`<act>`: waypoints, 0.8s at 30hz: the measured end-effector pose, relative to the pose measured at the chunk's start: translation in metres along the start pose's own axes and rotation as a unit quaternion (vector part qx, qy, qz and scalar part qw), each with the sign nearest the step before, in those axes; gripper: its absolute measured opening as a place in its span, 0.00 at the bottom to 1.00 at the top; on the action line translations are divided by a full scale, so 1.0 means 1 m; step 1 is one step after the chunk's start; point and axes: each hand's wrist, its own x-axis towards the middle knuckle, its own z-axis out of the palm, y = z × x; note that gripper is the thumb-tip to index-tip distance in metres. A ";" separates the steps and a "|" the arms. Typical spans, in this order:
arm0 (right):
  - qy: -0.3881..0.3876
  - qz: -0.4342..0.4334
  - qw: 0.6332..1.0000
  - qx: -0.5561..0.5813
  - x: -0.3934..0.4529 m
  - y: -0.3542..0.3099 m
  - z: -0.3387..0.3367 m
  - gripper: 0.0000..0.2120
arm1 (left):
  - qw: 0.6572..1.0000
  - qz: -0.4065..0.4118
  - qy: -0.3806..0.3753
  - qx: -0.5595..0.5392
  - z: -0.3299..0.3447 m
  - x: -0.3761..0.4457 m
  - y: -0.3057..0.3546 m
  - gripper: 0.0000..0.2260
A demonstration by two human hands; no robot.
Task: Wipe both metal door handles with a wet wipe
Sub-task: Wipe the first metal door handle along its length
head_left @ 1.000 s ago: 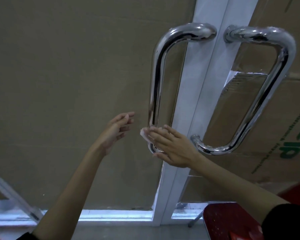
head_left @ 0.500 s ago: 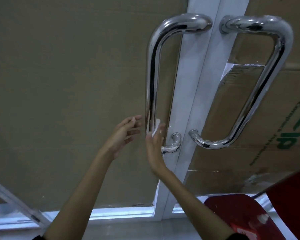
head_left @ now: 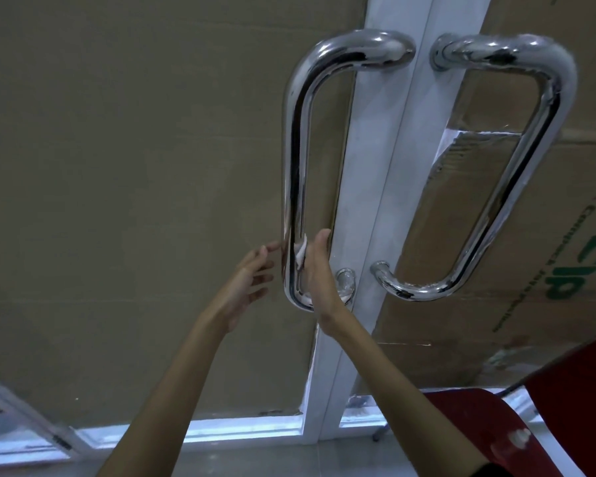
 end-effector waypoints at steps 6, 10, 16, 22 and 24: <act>0.070 0.063 0.985 -0.147 -0.012 0.043 0.010 0.43 | 0.999 0.024 0.023 -0.024 -0.006 0.004 0.011 0.16; 0.053 0.018 0.995 -0.083 0.010 0.012 0.001 0.48 | 0.999 0.033 0.018 -0.034 -0.003 0.008 0.018 0.16; 0.080 0.031 0.989 -0.119 0.010 0.020 0.005 0.42 | 0.999 0.041 0.008 -0.031 -0.001 0.009 0.026 0.18; 0.051 0.109 0.981 -0.150 -0.010 0.029 -0.024 0.35 | 0.998 0.055 0.010 -0.028 -0.006 0.004 0.027 0.15; 0.060 0.036 0.981 -0.180 -0.003 0.011 -0.026 0.23 | 0.998 0.057 0.005 -0.024 -0.006 0.002 0.028 0.14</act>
